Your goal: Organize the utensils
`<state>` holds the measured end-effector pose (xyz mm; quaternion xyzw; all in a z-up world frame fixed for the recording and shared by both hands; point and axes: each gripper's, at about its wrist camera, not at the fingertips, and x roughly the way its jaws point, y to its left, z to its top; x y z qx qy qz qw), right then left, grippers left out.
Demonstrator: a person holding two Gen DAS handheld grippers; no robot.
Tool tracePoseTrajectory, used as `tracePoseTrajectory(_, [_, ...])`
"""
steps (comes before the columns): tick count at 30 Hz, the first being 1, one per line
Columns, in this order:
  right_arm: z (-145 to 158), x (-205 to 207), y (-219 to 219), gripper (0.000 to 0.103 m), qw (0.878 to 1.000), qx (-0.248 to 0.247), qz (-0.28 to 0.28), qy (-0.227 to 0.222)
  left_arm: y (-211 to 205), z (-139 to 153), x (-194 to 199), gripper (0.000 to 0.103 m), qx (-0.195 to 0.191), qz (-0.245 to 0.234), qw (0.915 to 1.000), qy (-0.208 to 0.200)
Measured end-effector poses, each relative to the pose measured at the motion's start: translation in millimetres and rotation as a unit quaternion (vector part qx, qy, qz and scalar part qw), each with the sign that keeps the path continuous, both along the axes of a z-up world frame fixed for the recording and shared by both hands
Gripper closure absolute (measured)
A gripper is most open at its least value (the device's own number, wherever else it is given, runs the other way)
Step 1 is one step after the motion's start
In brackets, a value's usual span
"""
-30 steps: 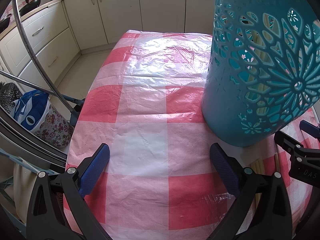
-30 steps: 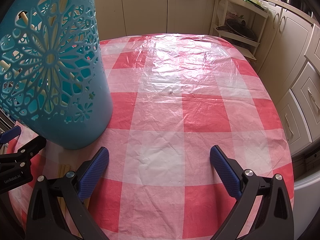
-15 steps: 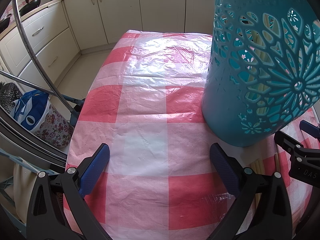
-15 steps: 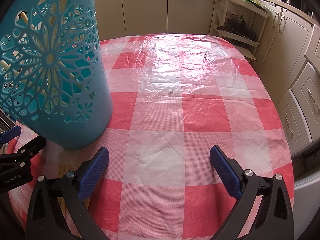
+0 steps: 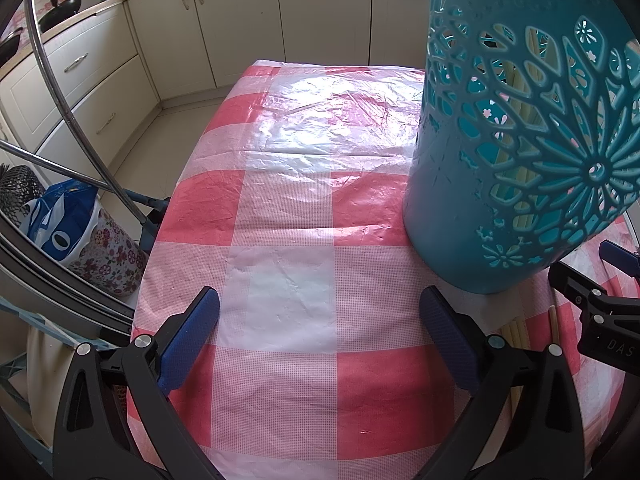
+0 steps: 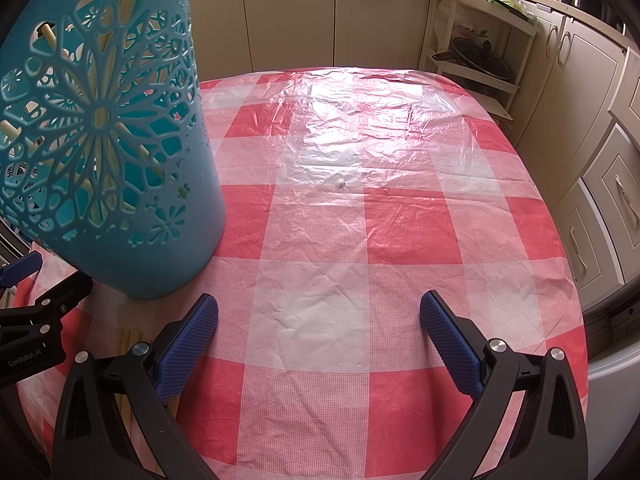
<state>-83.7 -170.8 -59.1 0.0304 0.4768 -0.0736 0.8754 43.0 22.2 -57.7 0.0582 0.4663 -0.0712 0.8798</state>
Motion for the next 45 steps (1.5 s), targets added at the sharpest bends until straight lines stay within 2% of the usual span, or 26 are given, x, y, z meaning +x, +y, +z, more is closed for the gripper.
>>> tracePoseTrajectory(45, [0.0, 0.1, -0.1, 0.007, 1.0, 0.0, 0.0, 0.0, 2.5, 0.0, -0.1, 0.007, 0.0, 0.0, 1.0, 0.0])
